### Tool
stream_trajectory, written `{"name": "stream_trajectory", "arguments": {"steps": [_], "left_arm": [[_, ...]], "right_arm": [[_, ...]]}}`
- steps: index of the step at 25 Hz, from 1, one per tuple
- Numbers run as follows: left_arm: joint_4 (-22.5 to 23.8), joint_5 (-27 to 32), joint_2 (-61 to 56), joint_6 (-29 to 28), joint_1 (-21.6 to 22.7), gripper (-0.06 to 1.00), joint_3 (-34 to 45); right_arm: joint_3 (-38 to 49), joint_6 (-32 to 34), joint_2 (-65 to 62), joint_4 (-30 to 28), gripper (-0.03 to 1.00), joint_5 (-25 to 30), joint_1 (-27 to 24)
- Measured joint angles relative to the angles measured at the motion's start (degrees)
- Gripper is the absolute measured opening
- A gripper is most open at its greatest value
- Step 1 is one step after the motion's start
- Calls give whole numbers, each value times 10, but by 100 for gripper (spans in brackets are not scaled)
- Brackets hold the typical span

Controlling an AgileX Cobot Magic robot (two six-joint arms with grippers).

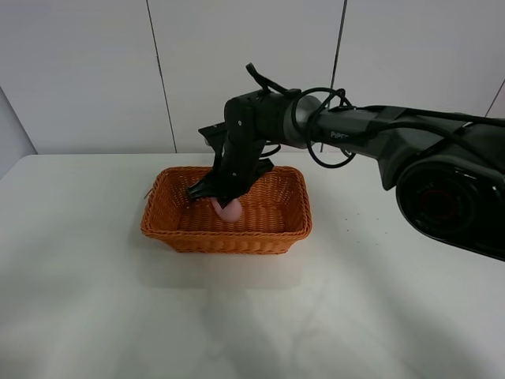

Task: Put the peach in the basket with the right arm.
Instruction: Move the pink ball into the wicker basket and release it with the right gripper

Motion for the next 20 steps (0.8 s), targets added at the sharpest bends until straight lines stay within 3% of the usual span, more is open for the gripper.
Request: {"name": "stream_trajectory", "arguments": {"steps": [2,8,16,20], "left_arm": [[0,0,0,0,0,99,0],[0,0,0,0,0,99,0],[0,0,0,0,0,99,0],[0,0,0,0,0,99,0]], "right_arm": [[0,7,0,0,17,2,0],[-7,13,0,1,62,46,0],[-172,13,0,2,69,170,0],[-232,16,-14,-9,69,179,0]]}}
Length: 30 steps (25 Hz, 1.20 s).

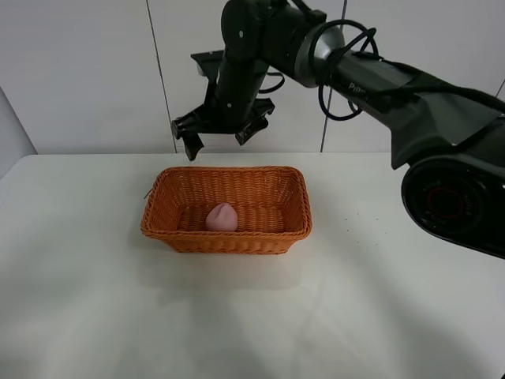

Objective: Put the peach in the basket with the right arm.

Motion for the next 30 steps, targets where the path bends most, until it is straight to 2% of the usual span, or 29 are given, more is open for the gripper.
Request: {"name": "stream_trajectory", "arguments": {"steps": [5,9,12,23,30], "left_arm": [[0,0,0,0,0,99,0],[0,0,0,0,0,99,0],[0,0,0,0,0,99,0],[0,0,0,0,0,99,0],[0,0,0,0,0,99,0]], "right_arm": [[-8,4,-10,-26,69,3,-3],[-8,4,-9,-26,69,4,-28],[-8,4,-8,-26,69,4,-67],[-8,4,-8,-32,69,4,-264],[-8,4,-8,-34,69,4,-338]]}}
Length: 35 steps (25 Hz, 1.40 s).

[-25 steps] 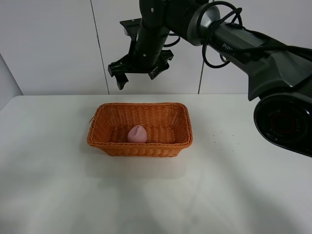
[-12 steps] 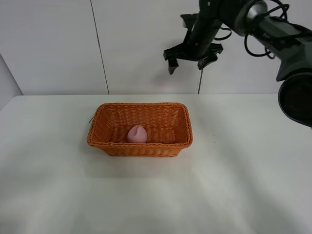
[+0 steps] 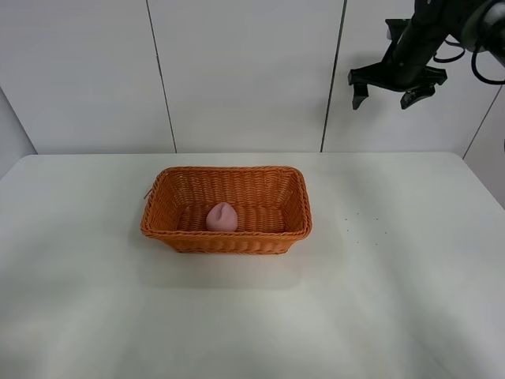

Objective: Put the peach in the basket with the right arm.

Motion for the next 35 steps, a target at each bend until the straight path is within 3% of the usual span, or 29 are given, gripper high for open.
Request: {"name": "stream_trajectory", "arguments": {"steps": [8,15,35], "left_arm": [[0,0,0,0,0,99,0],[0,0,0,0,0,99,0],[0,0,0,0,0,99,0]], "right_arm": [[9,0,-13,2,69,0,-13],[122,0,-114,15,69,0,-13],[848,-1,-711,20,69,1,-13]]}}
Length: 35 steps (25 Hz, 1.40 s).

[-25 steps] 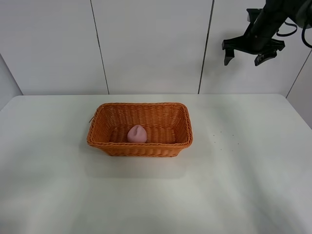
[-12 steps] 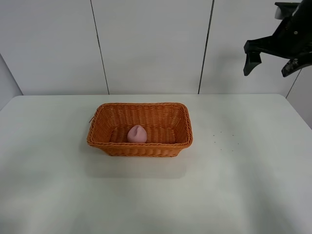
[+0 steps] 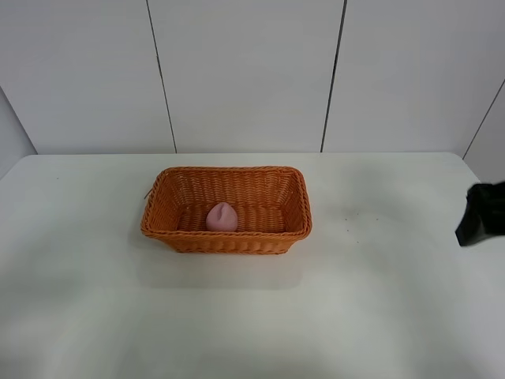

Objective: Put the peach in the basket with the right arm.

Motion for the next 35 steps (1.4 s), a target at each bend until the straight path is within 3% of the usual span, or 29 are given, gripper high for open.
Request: {"name": "stream_trajectory", "arguments": {"steps": [5,12,26,35], "left_arm": [[0,0,0,0,0,99,0],[0,0,0,0,0,99,0],[0,0,0,0,0,99,0],[0,0,0,0,0,99,0]], "right_arm": [[128,-19,-175,3,69,-32,0],[219,-23,-385,3,69,-109,0],[233,-23,-597,3,69,-107,0],[233,-23,-611,3,69,-107,0]]}}
